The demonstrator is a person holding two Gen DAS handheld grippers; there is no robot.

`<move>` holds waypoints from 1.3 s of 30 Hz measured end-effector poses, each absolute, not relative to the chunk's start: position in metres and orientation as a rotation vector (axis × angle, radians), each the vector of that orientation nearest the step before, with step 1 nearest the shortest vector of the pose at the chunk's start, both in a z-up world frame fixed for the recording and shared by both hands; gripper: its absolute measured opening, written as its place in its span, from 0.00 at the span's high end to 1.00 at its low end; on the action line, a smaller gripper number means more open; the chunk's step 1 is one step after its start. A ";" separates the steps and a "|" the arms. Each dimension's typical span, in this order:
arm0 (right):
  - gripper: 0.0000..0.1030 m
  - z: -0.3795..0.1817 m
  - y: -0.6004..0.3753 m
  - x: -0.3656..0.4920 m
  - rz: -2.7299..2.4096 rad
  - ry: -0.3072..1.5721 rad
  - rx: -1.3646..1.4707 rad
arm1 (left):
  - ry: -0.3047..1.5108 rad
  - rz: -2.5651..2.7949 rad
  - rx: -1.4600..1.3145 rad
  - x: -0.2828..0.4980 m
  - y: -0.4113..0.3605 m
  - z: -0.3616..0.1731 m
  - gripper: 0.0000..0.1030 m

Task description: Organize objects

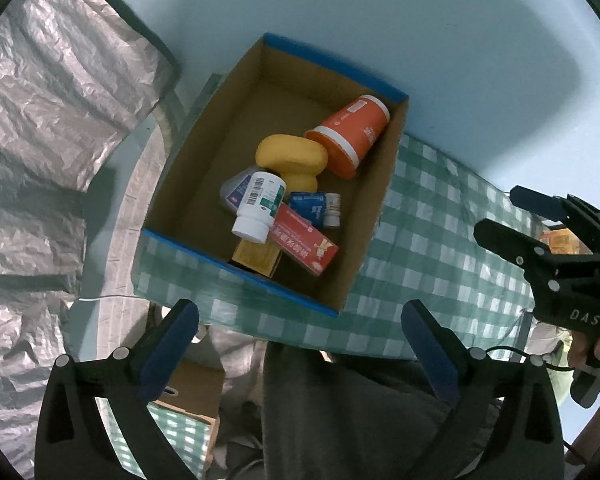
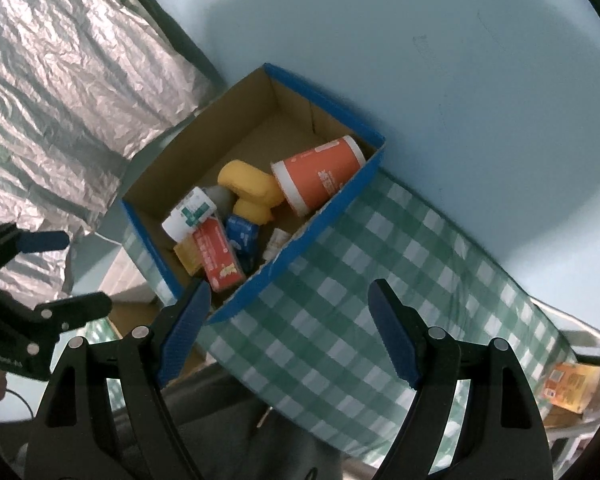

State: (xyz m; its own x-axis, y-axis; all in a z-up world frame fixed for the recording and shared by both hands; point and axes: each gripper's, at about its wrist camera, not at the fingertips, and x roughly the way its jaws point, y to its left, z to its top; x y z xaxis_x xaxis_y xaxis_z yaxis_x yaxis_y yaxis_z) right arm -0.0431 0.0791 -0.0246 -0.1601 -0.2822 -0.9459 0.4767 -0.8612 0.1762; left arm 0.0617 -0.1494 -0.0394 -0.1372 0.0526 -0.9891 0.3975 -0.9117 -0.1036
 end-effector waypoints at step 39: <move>0.22 -0.030 0.081 -0.028 -2.053 0.220 1.666 | 0.440 -2.090 1.925 0.073 -0.141 -0.047 0.01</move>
